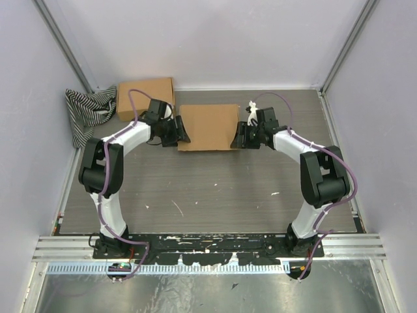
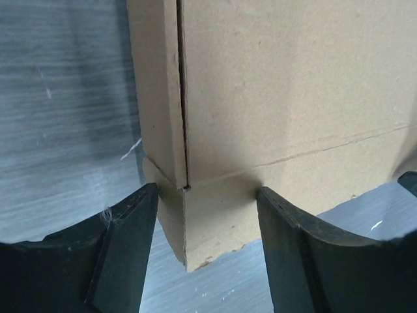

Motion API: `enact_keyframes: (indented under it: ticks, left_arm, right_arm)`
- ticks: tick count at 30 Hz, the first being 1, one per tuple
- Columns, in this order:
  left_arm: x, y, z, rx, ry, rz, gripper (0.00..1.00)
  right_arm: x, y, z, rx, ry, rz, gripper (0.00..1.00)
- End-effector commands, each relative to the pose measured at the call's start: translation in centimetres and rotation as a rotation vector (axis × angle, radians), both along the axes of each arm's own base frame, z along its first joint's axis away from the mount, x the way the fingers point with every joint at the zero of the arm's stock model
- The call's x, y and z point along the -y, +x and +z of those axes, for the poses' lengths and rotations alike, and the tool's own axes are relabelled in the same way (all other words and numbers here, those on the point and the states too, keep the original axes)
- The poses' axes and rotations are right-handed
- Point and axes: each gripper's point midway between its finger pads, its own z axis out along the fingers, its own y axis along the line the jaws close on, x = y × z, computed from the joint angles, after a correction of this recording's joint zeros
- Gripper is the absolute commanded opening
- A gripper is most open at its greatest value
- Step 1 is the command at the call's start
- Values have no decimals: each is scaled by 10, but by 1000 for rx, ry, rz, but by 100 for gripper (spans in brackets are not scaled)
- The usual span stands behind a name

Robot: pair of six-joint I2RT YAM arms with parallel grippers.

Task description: Fold the paper box

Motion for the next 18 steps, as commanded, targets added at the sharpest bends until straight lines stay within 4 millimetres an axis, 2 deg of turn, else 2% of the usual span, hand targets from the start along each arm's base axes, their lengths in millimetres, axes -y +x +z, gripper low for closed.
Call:
enact_keyframes:
  ticks: [1,10,15,18]
  left_arm:
    - [-4,-17,28,-20,14,-35,68]
    - [-8,-31,45,-38,21,-55,66]
    - [-5,-35,43,-58,6,-64,66]
    - [-15,-32,36,-38,63,-36,68]
  right_arm:
    - [-16,2,43,13,69,37,58]
    - [-17,-5,54,-29,73,45,54]
    - [-14,-6,52,-39,55,41,54]
    - [0,5,46,-13,-19,-20,64]
